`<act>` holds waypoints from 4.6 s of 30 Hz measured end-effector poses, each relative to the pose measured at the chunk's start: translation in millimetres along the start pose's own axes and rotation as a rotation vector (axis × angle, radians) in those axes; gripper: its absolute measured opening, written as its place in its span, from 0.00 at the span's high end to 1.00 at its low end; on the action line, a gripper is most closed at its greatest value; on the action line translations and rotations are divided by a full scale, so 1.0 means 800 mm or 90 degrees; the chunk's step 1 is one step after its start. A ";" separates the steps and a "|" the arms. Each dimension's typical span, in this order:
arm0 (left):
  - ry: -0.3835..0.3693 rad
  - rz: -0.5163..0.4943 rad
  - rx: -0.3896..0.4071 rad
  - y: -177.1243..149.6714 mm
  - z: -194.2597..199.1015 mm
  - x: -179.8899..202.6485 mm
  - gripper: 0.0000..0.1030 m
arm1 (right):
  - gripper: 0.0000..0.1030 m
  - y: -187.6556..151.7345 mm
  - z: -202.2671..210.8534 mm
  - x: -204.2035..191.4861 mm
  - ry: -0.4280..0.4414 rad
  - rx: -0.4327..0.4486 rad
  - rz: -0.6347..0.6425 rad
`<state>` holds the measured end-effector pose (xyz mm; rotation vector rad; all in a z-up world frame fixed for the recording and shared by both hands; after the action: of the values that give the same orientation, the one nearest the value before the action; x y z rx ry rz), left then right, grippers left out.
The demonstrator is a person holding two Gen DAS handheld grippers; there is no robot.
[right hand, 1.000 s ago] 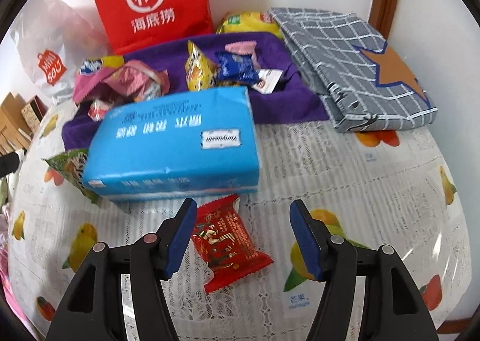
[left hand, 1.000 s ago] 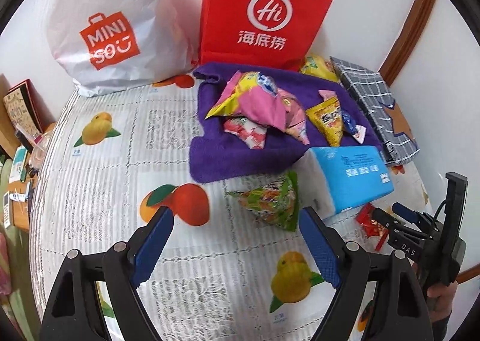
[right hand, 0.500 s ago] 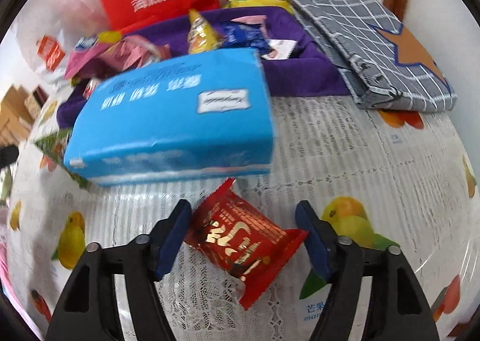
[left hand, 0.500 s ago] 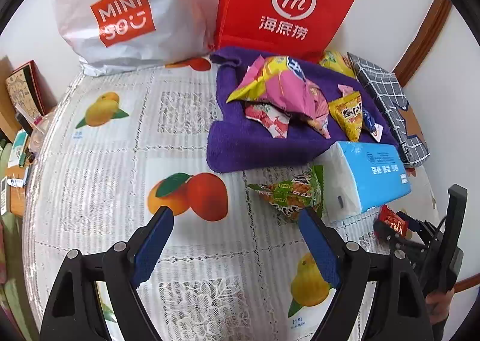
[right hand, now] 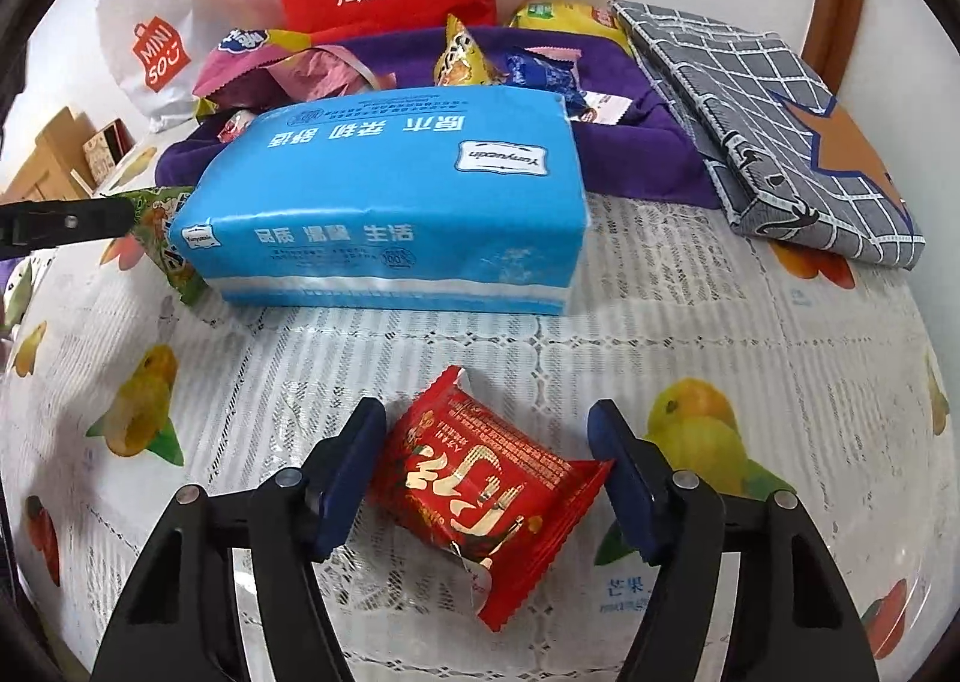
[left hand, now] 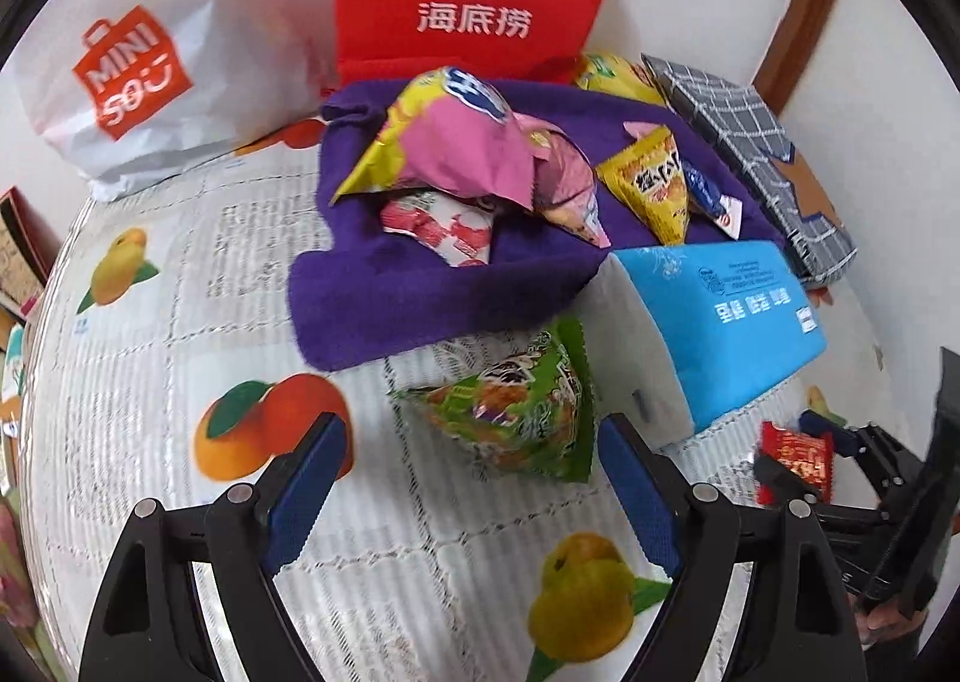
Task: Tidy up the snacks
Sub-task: 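Grasp the red wrapped packet with the right gripper while the left grasps the green triangular bag, then lift both held packets and carry them over the purple towel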
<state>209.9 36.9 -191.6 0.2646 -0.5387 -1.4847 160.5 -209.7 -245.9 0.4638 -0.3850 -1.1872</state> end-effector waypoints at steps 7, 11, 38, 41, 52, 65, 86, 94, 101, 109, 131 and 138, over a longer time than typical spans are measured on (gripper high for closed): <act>0.018 -0.016 -0.015 0.003 -0.025 0.011 0.21 | 0.34 -0.004 0.004 0.003 0.002 0.012 -0.003; 0.002 -0.011 -0.028 0.001 -0.032 0.014 0.43 | 0.39 -0.005 0.007 0.007 0.008 0.018 -0.019; -0.039 0.043 -0.043 -0.082 0.028 -0.003 0.55 | 0.27 -0.076 0.068 -0.016 0.068 -0.031 0.027; -0.038 0.042 -0.039 -0.088 0.034 0.000 0.56 | 0.27 -0.079 0.077 -0.013 0.033 -0.014 0.037; -0.015 0.048 -0.011 -0.089 0.049 -0.008 0.35 | 0.36 -0.052 0.044 -0.003 0.027 0.000 0.011; -0.004 0.024 -0.022 -0.077 0.005 0.013 0.58 | 0.52 -0.056 0.044 0.005 0.011 0.018 -0.002; -0.081 -0.002 0.003 -0.083 0.072 0.060 0.60 | 0.59 -0.030 0.087 0.010 0.013 0.060 -0.035; -0.098 -0.011 0.019 -0.062 0.095 0.075 0.60 | 0.59 -0.002 0.118 0.013 0.001 0.087 -0.038; -0.109 0.002 0.021 -0.034 0.110 0.076 0.60 | 0.59 0.032 0.138 0.023 -0.011 0.101 -0.059; -0.107 0.014 0.034 -0.003 0.122 0.070 0.60 | 0.59 0.068 0.144 0.030 -0.023 0.115 -0.070; -0.114 0.011 0.056 0.065 0.129 0.079 0.60 | 0.59 0.137 0.146 0.051 -0.028 0.149 -0.081; -0.110 0.012 0.057 0.078 0.127 0.082 0.60 | 0.59 0.151 0.144 0.054 -0.029 0.156 -0.081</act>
<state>214.1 -6.1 -62.8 0.2018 -0.7467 -1.4757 210.7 -230.7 -82.0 0.6827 -0.5508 -1.2810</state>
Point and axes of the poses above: each gripper's, at about its wrist camera, not at the fingertips, and z roughly against the way its jaws point, x to its right, y to its top, the point moved 4 cm from there along -z, roughly the way its jaws point, and after that the axes turned 8 degrees about z, right-handed, at the moved point
